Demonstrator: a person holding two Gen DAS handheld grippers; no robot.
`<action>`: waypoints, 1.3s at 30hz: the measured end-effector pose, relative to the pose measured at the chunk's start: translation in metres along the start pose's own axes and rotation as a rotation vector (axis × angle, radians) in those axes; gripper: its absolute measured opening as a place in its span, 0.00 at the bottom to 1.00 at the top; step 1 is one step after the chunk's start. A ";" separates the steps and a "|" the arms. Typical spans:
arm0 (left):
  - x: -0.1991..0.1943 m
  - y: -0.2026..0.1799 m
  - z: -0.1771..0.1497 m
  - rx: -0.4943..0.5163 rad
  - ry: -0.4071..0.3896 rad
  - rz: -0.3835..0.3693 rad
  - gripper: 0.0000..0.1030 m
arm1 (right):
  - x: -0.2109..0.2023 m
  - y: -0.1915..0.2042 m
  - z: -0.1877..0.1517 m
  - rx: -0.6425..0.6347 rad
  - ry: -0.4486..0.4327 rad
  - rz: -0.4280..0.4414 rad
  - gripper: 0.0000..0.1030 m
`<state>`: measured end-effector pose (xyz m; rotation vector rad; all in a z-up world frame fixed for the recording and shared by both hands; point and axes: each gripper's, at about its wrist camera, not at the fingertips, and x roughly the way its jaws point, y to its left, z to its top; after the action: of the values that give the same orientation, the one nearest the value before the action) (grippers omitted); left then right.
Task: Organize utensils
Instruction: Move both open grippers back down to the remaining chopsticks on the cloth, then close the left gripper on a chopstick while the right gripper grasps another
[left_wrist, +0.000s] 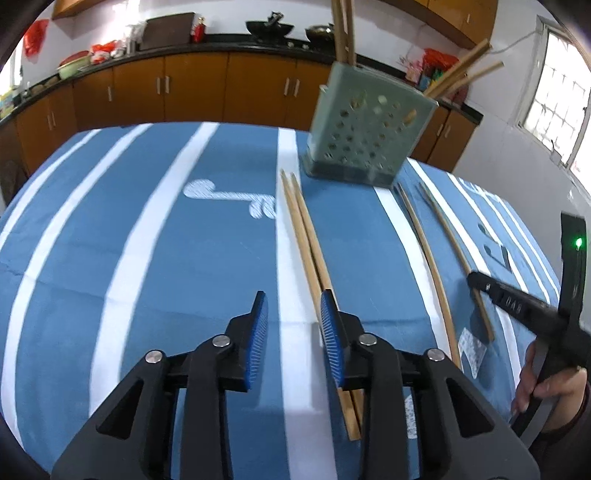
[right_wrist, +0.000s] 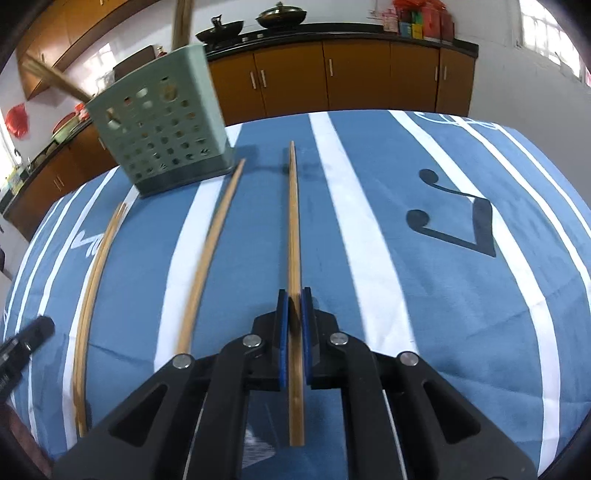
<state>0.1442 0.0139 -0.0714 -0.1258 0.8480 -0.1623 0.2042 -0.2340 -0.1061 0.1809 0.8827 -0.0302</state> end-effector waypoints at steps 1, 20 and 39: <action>0.002 -0.002 -0.001 0.004 0.010 -0.004 0.26 | 0.000 -0.001 0.000 -0.002 0.000 0.000 0.08; 0.023 -0.024 -0.006 0.089 0.070 0.079 0.08 | -0.002 0.003 -0.003 -0.039 -0.003 -0.009 0.09; 0.050 0.039 0.041 0.023 0.031 0.086 0.08 | 0.018 -0.017 0.024 -0.026 -0.027 -0.044 0.08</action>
<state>0.2114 0.0442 -0.0881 -0.0658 0.8810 -0.0935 0.2323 -0.2539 -0.1074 0.1370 0.8595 -0.0620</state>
